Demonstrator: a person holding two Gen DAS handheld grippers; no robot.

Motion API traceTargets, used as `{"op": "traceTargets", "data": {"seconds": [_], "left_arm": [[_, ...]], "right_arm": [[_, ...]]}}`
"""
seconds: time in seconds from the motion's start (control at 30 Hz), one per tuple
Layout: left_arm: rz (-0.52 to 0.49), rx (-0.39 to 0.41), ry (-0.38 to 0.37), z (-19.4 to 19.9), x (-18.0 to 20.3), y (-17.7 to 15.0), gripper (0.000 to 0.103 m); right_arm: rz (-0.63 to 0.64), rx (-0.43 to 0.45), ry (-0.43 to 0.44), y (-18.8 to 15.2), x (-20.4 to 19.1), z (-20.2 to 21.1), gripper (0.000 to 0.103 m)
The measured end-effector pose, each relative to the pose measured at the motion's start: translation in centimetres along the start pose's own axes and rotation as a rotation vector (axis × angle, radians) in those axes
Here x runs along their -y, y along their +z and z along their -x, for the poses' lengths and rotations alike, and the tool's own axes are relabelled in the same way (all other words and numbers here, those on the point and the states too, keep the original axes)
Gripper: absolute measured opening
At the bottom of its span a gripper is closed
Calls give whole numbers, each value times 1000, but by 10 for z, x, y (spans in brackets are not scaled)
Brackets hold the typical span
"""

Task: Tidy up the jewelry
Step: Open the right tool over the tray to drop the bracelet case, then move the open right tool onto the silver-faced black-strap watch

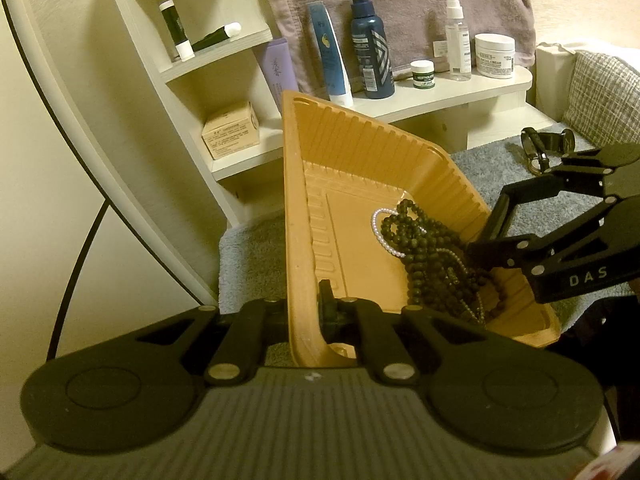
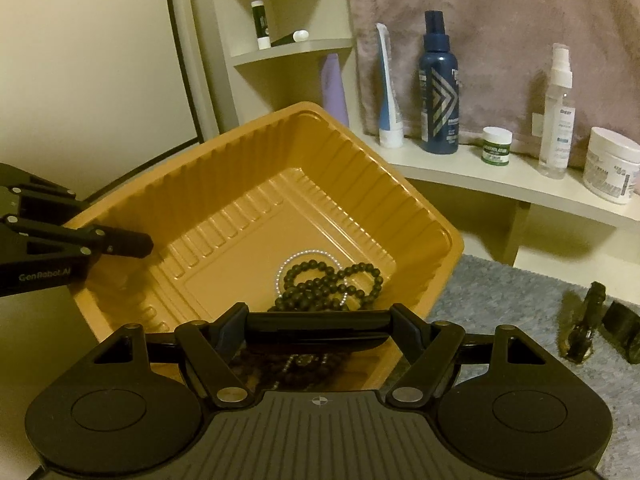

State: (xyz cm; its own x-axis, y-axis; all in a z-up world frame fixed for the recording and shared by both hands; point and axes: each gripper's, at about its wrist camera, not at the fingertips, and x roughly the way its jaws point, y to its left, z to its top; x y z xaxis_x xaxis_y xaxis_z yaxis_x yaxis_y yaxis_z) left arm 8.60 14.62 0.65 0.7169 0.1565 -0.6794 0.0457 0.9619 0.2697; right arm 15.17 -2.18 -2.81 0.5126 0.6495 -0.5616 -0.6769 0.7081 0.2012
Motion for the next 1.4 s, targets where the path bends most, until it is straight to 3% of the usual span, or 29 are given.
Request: {"op": "traceTargets", "data": {"seconds": [0.13,0.2,0.33,0.9,1.27,1.4], "left_arm": [[0,0,1,0,0,0,6],[0,-1,0,0,1,0,6],[4,-1,0,0,0,-1,6],[21,-6,8,-1,0,-3,6],[37,-15,22,1,3,-3,6],[35,-16,21,0,2,-2,6]], "right_arm": [[-45,0,51,-1,5,-3,76],[-59,16,44,-1,6,-1,82],[-84,60,14,-4,14,12,83],[-264,82,-342,-58,113,60,83],[-282,86,-402,-51,145,27,83],[-245,59,-404,-46,150,6,72]]}}
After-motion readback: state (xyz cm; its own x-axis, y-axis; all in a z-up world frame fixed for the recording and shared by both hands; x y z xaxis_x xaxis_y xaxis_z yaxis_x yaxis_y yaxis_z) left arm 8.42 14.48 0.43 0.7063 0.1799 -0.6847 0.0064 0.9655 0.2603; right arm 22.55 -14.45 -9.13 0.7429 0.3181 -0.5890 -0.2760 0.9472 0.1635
